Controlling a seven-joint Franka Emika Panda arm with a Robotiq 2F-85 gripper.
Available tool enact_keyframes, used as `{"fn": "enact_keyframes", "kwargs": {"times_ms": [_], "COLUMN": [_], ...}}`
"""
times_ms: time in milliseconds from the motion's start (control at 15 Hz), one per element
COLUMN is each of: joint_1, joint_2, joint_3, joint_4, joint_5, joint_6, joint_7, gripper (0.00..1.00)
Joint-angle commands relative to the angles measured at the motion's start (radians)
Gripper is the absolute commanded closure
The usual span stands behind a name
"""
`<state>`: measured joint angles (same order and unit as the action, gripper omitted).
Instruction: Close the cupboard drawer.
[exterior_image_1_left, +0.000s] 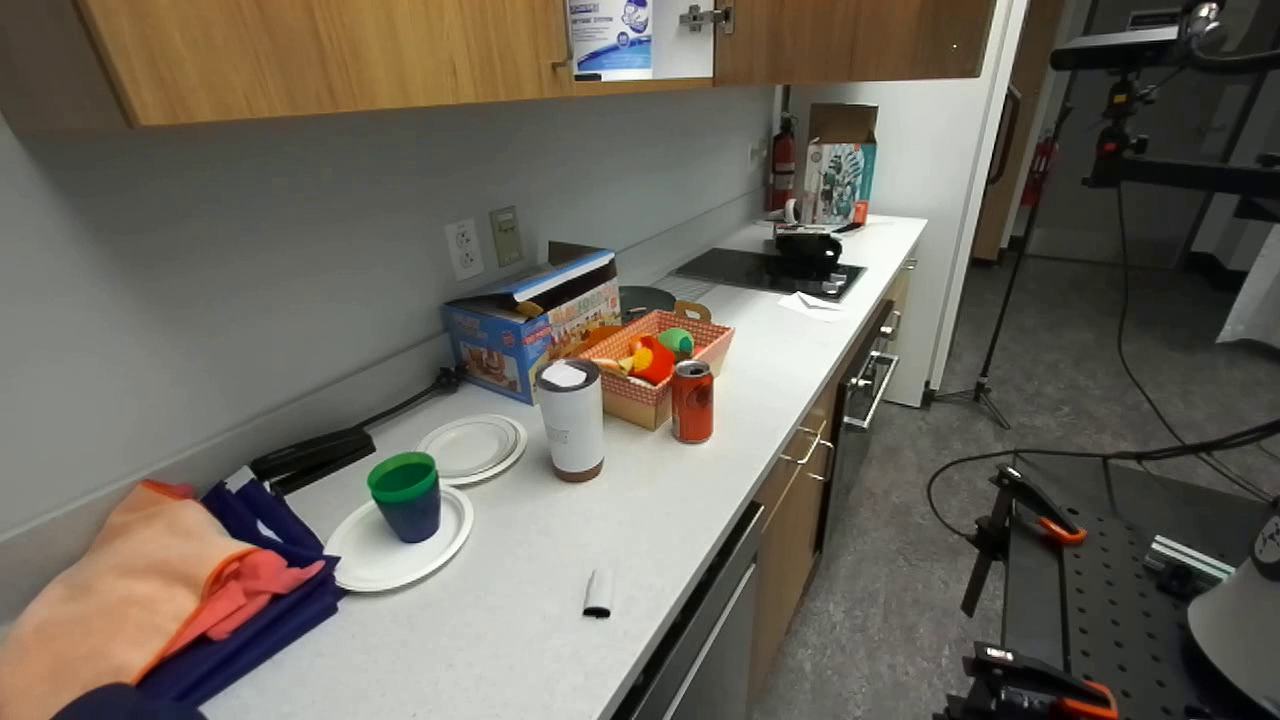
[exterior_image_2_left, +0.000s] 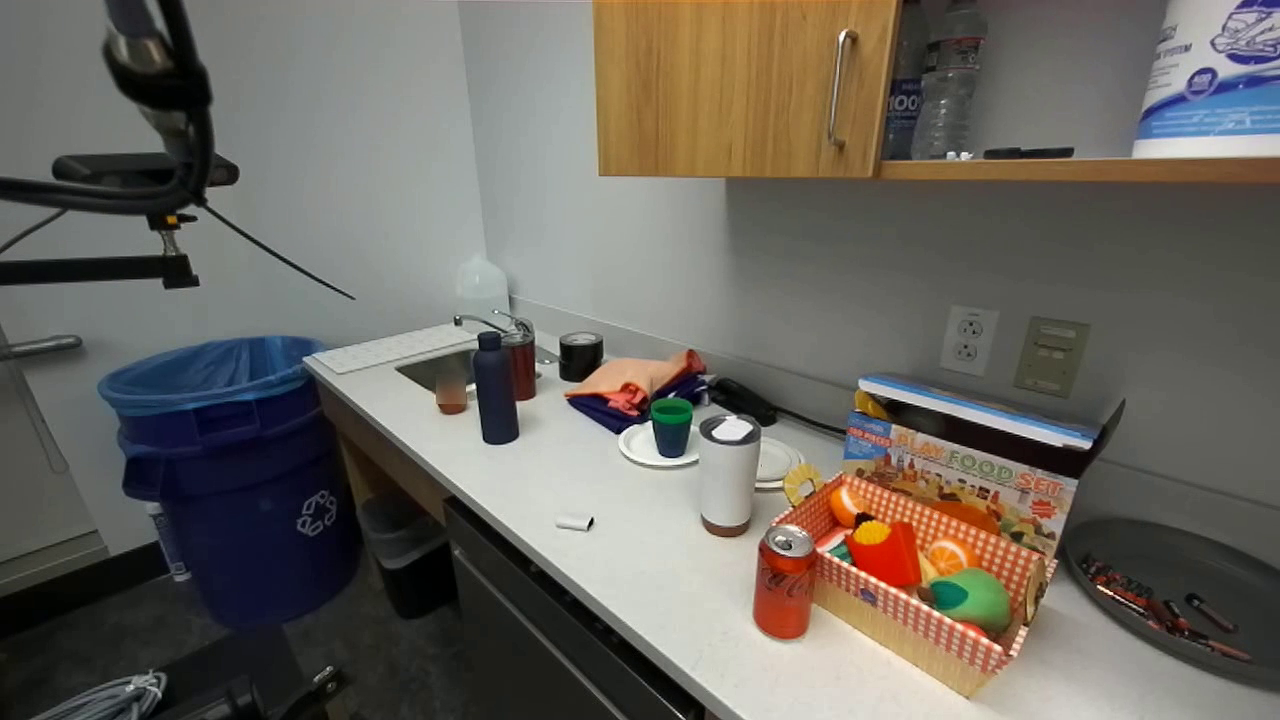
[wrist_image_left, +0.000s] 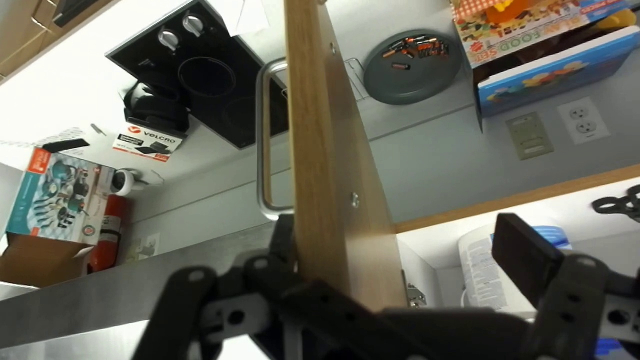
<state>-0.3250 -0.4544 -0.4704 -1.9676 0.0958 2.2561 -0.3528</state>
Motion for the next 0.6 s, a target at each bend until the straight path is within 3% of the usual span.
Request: {"fn": "enact_keyframes", "kwargs": {"times_ms": [0, 533], "joint_1": [0.045, 0.14], "joint_2": [-0.071, -0.153], "joint_3": [0.008, 0.048], "joint_4": [-0.049, -0.082], "joint_5": [0.006, 0.021], "joint_6": [-0.029, -0.146], "joint_7": [-0.039, -0.07], "gripper": [0.0, 0.0]}}
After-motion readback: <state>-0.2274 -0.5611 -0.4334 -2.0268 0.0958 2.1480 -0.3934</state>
